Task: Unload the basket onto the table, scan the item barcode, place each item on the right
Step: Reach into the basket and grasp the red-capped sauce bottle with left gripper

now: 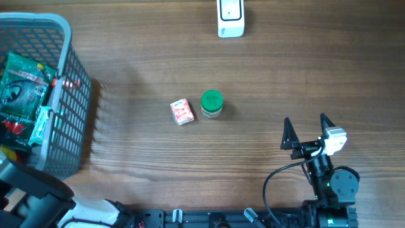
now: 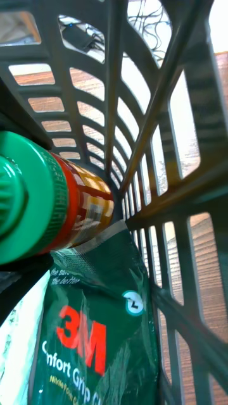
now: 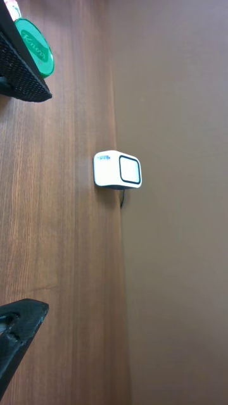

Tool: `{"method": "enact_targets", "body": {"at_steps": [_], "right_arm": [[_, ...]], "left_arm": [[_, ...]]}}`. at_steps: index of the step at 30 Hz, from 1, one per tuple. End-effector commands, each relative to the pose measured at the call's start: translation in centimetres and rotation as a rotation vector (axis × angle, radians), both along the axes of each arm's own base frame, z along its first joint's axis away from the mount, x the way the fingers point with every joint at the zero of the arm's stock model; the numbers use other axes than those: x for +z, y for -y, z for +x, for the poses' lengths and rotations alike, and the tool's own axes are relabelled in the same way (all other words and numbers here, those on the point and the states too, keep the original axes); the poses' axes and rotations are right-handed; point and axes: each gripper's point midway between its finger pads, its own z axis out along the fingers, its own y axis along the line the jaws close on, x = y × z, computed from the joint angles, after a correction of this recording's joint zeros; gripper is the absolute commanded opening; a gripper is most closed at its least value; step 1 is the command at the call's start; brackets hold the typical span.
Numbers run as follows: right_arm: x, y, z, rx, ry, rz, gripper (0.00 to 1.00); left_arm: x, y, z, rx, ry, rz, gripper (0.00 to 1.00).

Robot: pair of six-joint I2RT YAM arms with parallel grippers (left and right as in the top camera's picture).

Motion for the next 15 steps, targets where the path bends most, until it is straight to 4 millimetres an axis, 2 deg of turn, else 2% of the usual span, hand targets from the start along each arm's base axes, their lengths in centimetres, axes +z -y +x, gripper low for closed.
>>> {"method": "enact_targets", "body": {"at_steps": [1, 5, 9, 10, 15], "right_arm": [[0.1, 0.2, 0.0, -0.013, 0.007, -0.019, 1.00], [0.1, 0.2, 0.0, -0.013, 0.008, -0.020, 1.00], [0.1, 0.2, 0.0, -0.013, 0.007, -0.019, 1.00], [0.1, 0.2, 0.0, -0.013, 0.008, -0.020, 1.00], [0.1, 0.2, 0.0, -0.013, 0.008, -0.019, 1.00]], "left_arm": [[0.3, 0.2, 0.2, -0.004, -0.026, 0.027, 0.42], [3.1, 1.6, 2.3, -0.051, 0.040, 0.087, 0.44], [8.2, 3.7, 4.2, -0.112, 0.150, 0.190, 0.46], [9.1, 4.1, 4.4, -0.110, 0.176, 0.208, 0.46], [17.2, 7.5, 4.1, -0.108, 0.435, 0.353, 0.48]]}}
